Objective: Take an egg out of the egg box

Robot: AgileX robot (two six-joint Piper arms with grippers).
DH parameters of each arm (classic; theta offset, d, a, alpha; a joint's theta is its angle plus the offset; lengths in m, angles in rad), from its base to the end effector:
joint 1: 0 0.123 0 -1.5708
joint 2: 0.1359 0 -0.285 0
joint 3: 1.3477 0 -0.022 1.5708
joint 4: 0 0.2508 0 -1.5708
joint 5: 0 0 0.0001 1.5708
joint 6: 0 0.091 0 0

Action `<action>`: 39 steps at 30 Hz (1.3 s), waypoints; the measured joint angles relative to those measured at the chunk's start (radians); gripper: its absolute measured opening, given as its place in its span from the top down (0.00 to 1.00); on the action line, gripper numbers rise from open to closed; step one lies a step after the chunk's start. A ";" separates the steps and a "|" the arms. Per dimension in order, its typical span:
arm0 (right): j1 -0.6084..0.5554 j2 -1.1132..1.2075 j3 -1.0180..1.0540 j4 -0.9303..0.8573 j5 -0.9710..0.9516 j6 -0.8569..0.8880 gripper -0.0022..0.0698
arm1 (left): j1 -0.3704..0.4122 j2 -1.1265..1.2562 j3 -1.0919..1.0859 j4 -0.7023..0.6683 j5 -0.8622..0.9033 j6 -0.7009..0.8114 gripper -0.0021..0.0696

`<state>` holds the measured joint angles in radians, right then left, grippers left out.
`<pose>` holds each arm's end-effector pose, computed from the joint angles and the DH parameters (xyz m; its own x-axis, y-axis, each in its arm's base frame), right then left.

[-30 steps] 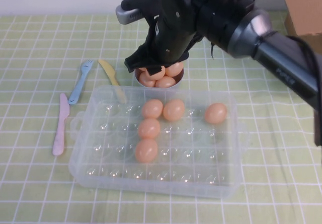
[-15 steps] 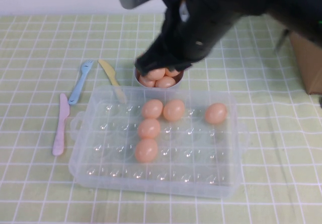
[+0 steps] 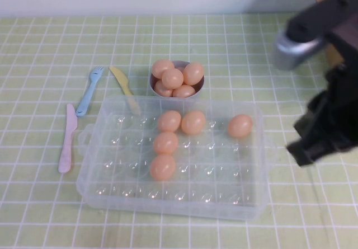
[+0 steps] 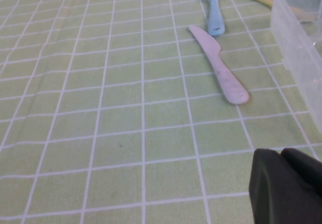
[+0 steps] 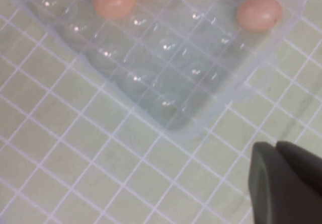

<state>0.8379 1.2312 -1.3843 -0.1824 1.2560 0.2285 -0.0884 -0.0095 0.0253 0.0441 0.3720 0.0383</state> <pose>0.1644 0.1591 0.4072 -0.6730 -0.4964 -0.5484 -0.5643 0.8239 -0.0534 0.0527 -0.0032 0.1718 -0.2879 0.1051 -0.9519 0.0962 0.9921 0.0805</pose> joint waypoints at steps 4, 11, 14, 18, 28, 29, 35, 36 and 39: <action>0.000 -0.066 0.051 0.013 0.002 0.000 0.99 | 0.000 0.000 0.000 0.000 0.000 0.000 0.98; 0.000 -0.099 0.117 0.025 0.002 0.000 0.99 | 0.000 0.000 0.000 0.000 0.000 0.000 0.98; -0.035 -0.120 0.198 0.045 -0.062 -0.003 0.99 | 0.000 0.000 0.000 0.000 0.000 0.000 0.98; -0.197 -0.238 0.406 0.141 -0.338 -0.091 0.99 | 0.000 0.000 0.000 0.000 0.000 0.000 0.98; -0.645 -0.714 1.119 0.353 -1.099 -0.296 0.99 | 0.000 0.000 0.000 0.000 0.000 0.000 0.98; -0.665 -0.762 1.173 0.361 -1.140 -0.297 0.99 | 0.000 0.000 0.000 0.000 0.000 0.000 0.98; -0.779 -0.993 1.337 0.374 -1.204 -0.300 0.99 | 0.000 0.000 0.000 0.000 0.000 0.000 0.98; -0.795 -1.029 1.345 0.377 -1.190 -0.300 0.99 | 0.000 0.000 0.000 0.000 0.000 0.000 0.98; -0.821 -1.126 1.351 0.377 -1.127 -0.302 0.99 | 0.000 0.000 0.000 0.000 0.000 0.000 0.98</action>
<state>0.0170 0.1052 -0.0333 0.1942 0.1288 -0.0730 -0.0884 -0.0095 0.0253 0.0441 0.3720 0.0383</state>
